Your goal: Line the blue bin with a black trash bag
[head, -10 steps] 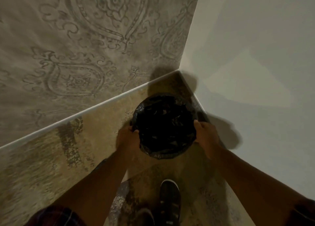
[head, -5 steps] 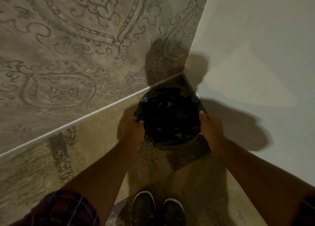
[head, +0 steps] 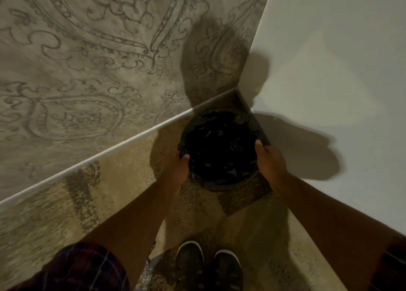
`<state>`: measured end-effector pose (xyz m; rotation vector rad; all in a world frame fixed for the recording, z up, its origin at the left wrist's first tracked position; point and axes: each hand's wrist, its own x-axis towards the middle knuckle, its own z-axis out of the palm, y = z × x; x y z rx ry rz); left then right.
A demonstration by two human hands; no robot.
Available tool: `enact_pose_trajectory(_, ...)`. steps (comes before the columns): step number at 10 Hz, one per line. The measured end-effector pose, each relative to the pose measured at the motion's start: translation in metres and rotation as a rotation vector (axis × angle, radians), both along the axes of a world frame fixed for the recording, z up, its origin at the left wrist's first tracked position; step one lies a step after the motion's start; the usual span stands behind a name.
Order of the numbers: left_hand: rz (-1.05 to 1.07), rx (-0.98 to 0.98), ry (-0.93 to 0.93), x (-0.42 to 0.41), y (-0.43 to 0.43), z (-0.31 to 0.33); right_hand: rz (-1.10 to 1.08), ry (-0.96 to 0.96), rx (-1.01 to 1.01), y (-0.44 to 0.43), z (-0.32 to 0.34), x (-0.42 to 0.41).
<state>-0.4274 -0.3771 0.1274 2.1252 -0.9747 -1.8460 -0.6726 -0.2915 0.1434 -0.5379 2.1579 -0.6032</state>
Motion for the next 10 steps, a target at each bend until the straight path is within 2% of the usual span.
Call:
enact_pose_trajectory(1, -0.11, -0.007, -0.011, 0.0, 0.009, 0.016, 0.06, -0.108, 0.07, -0.003, 0.012, 0.004)
enact_pose_trajectory(2, -0.206, -0.04, -0.056, 0.0, 0.02, 0.04, 0.108, -0.127, 0.03, -0.001, 0.027, 0.007)
enact_pose_trajectory(4, -0.377, -0.082, -0.129, 0.001, 0.039, 0.108, 0.29, -0.01, 0.015, 0.013, 0.082, 0.015)
enact_pose_trajectory(5, -0.53, -0.147, -0.176, 0.001, 0.046, 0.154, 0.391, 0.054, 0.045, 0.024, 0.12, 0.02)
enact_pose_trajectory(6, -0.675, -0.268, -0.25, 0.005, 0.053, 0.204, 0.474, 0.143, 0.049, 0.034, 0.166, 0.032)
enact_pose_trajectory(7, -0.796, -0.371, -0.404, 0.009, 0.056, 0.252, 0.541, 0.2, 0.038, 0.035, 0.211, 0.046)
enact_pose_trajectory(9, -0.89, -0.587, -0.55, 0.024, 0.065, 0.362, 0.534, 0.336, -0.118, 0.04, 0.327, 0.073)
enact_pose_trajectory(10, -0.982, -0.715, -0.642, 0.041, 0.089, 0.437, 0.545, 0.481, -0.228, 0.061, 0.404, 0.091)
